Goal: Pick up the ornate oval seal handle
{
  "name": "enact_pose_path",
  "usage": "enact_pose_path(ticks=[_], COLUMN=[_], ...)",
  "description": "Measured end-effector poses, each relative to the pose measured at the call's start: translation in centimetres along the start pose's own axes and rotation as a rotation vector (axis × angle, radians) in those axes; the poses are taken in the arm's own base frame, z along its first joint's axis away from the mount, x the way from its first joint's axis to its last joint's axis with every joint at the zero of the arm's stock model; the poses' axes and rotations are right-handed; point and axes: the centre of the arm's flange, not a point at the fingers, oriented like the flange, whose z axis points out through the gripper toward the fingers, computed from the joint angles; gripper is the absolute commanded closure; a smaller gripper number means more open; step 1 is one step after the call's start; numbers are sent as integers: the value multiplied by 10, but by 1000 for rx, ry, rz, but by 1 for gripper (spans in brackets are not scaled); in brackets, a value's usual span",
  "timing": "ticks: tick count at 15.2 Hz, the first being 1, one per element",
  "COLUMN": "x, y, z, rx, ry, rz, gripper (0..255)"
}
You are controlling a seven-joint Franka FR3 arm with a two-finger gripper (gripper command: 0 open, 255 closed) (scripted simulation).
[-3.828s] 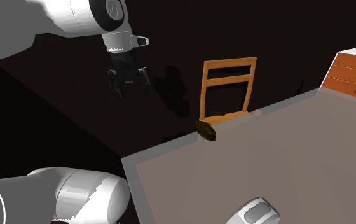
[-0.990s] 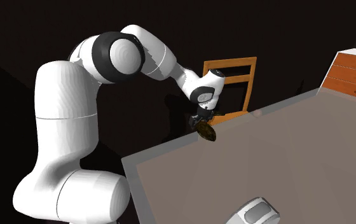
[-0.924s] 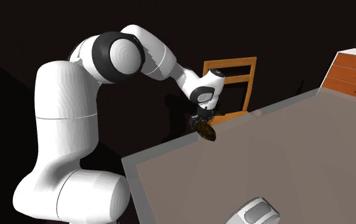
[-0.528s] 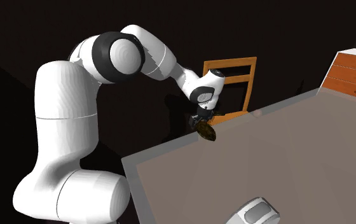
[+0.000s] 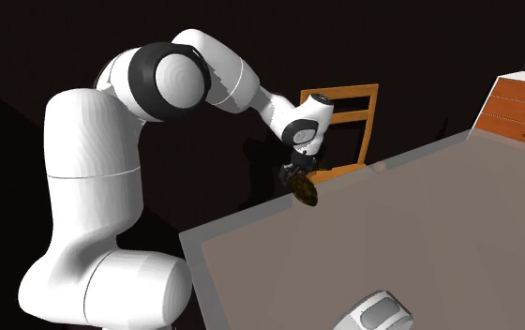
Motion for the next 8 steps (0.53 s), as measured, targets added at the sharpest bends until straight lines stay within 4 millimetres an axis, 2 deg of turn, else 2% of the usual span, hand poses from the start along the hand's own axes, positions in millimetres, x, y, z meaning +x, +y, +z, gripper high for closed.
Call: enact_pose_path(ticks=[8], x=[11], y=[-2], z=[-42], rx=[-1], ry=[1], rz=[-1], gripper=[255])
